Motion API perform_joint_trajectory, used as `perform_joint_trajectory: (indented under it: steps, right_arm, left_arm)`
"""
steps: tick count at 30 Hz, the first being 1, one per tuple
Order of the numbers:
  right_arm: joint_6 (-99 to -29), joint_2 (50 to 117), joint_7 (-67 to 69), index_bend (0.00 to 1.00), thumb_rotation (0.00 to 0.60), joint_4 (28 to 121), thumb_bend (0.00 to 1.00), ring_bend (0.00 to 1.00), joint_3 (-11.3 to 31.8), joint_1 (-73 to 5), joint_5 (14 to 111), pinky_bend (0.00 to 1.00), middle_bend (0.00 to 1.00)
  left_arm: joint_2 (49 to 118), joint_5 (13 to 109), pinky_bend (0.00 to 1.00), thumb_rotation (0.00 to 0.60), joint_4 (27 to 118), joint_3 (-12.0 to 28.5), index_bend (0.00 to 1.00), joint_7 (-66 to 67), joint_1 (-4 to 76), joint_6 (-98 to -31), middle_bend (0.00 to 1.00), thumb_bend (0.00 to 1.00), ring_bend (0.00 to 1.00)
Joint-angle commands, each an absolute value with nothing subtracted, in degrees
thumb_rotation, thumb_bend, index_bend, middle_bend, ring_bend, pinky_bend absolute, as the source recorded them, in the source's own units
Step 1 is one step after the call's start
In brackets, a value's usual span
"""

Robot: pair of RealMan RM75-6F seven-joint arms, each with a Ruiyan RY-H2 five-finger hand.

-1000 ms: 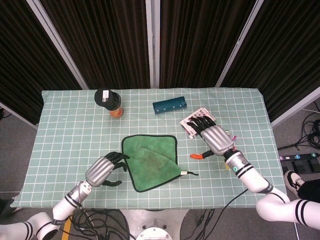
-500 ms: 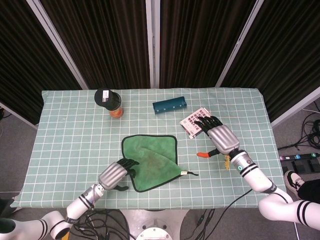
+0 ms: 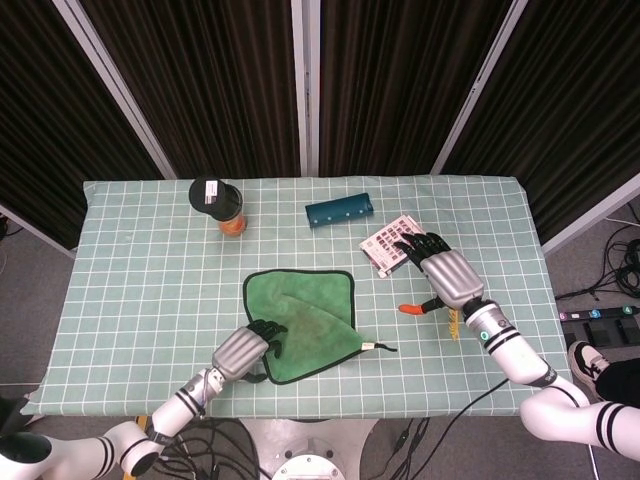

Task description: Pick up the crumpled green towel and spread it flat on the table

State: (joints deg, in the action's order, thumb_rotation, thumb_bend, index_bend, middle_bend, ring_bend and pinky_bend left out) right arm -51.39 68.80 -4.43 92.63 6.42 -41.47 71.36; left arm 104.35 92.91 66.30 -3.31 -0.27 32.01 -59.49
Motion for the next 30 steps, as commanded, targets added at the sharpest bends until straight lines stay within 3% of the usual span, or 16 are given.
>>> perform_joint_trajectory:
  steps: [1,6,22,30]
  right_arm:
    - [-51.26,68.84,-4.25,0.07,0.389,92.41,0.00,0.00,6.51,-41.38,71.47,0.00,0.01]
    - [-51.00,69.02,-3.93,0.07,0.388,91.83,0.00,0.00,6.60,-41.14,71.50,0.00,0.01]
    - [-50.64,69.13,-2.66,0.08,0.385,90.90,0.00,0.00,6.94,-40.24,71.55,0.00,0.01]
    - [-50.71,69.05,-1.84,0.08,0.393,90.70,0.01,0.00,7.20,-39.90,71.98,0.00,0.01]
  left_arm:
    - [104.79,92.49,0.21,0.600,66.16,-3.03,0.53,-0.01,32.18,-59.25,0.27,0.21,0.18]
    - [105.60,91.75,0.21,0.600,66.03,-2.44,0.54,-0.66,32.59,-58.94,0.27,0.22,0.18]
    - [107.41,91.18,0.21,0.600,64.54,-2.78,0.56,-2.73,33.34,-58.33,0.27,0.43,0.18]
    - [107.95,90.87,0.21,0.600,64.11,-2.46,0.63,-5.69,33.49,-58.79,0.28,0.49,0.18]
